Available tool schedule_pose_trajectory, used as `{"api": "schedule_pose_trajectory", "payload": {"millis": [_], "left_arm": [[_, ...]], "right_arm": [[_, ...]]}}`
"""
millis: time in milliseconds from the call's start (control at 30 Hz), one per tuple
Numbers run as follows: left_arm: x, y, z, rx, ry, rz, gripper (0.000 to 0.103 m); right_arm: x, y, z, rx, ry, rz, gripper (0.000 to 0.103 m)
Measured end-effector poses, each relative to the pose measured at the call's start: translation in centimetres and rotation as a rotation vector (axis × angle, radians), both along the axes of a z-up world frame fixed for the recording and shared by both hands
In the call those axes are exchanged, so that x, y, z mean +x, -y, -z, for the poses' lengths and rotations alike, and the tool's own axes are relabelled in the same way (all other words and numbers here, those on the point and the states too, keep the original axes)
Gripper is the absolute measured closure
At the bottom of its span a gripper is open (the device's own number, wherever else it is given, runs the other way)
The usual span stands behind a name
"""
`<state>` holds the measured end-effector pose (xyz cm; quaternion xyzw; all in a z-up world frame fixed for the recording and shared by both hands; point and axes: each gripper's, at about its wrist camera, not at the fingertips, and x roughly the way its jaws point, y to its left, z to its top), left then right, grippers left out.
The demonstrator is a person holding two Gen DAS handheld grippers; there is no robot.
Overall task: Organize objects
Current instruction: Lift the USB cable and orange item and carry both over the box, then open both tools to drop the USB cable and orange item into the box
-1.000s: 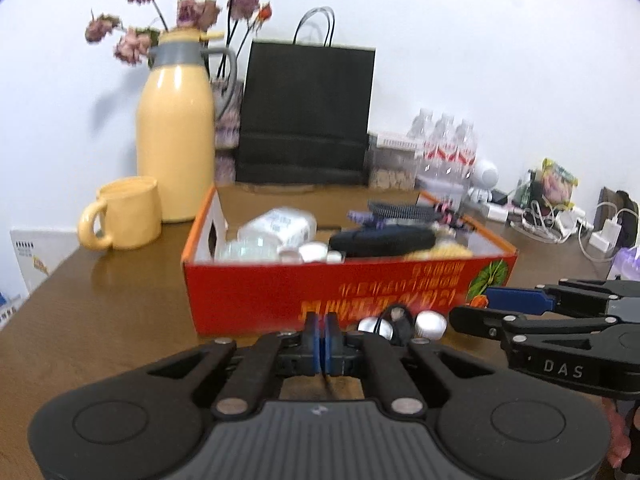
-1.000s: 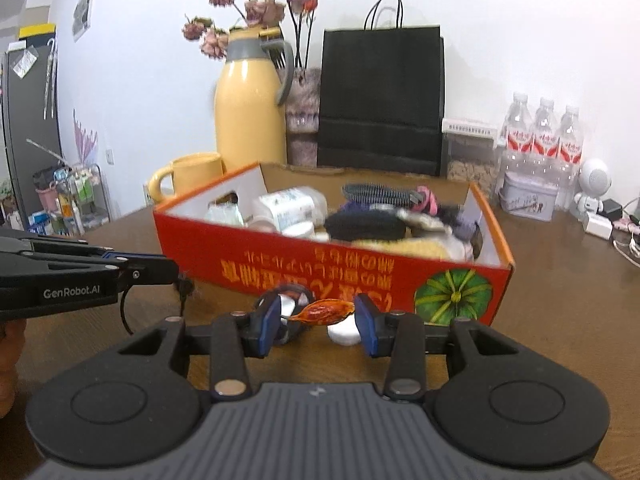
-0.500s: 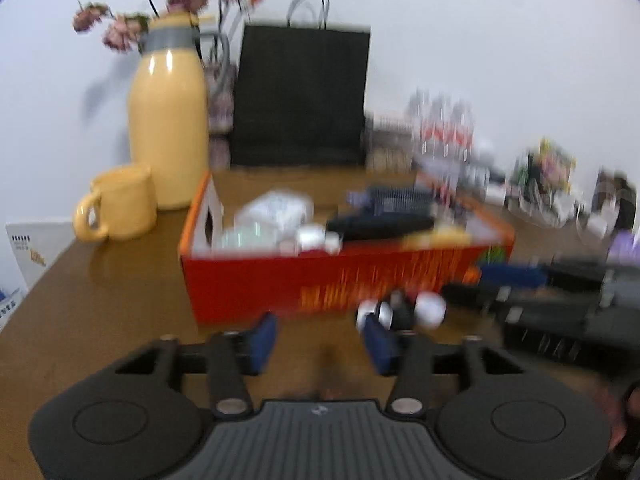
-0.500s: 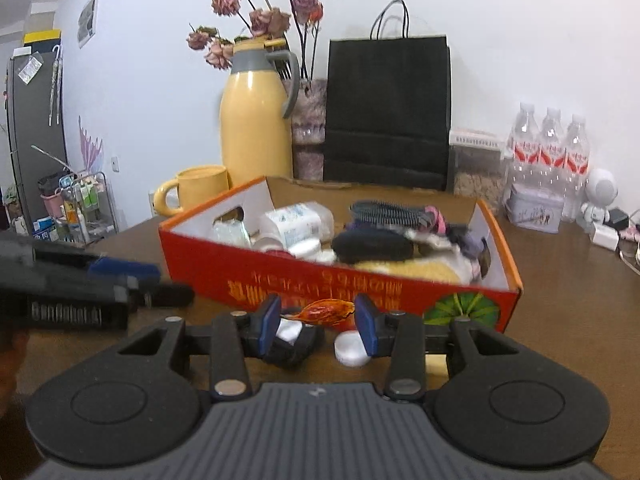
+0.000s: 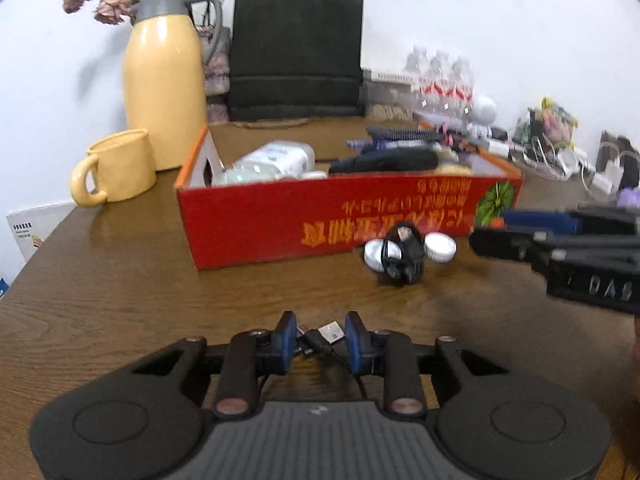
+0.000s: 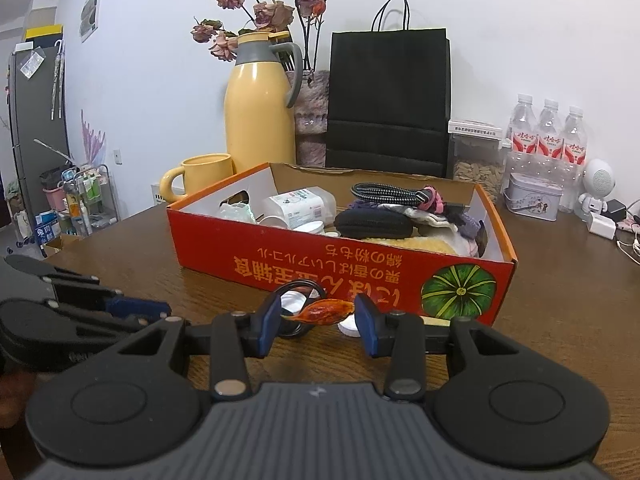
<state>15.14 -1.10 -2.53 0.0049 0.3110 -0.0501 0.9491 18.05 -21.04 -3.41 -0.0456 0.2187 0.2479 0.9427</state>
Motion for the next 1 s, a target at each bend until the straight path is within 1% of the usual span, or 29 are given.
{"api": "schedule_pose_trajectory", "payload": {"millis": [133, 233, 400, 500, 600, 733, 1000], "left_arm": [[0.1, -0.1, -1.6, -0.014, 0.048, -0.007, 0.079], [0.6, 0.0, -3.4, -0.020, 0.099, -0.009, 0.079], [2.2, 0.6, -6.4, -0.019, 0.185, -0.020, 0.078], [3.9, 0.9, -7.8, -0.019, 0.215, -0.035, 0.078], [5.6, 1.0, -8.8, -0.026, 0.233, -0.052, 0.078], [8.1, 0.9, -9.5, -0.038, 0.242, -0.080, 0.078], [13.7, 0.3, -8.8, -0.055, 0.206, -0.126, 0.078]], "right_arm": [[0.0, -0.1, -0.3, 0.001, 0.007, 0.000, 0.062], [0.3, -0.2, -0.9, -0.002, 0.024, 0.000, 0.062], [1.4, -0.8, -2.9, -0.001, 0.079, -0.005, 0.062], [2.5, -1.5, -4.1, -0.003, 0.113, -0.005, 0.062], [3.9, -2.1, -5.1, 0.000, 0.138, 0.001, 0.062], [6.3, -2.8, -5.8, -0.002, 0.147, 0.014, 0.062], [11.4, -4.1, -5.4, -0.014, 0.119, 0.033, 0.062]]}}
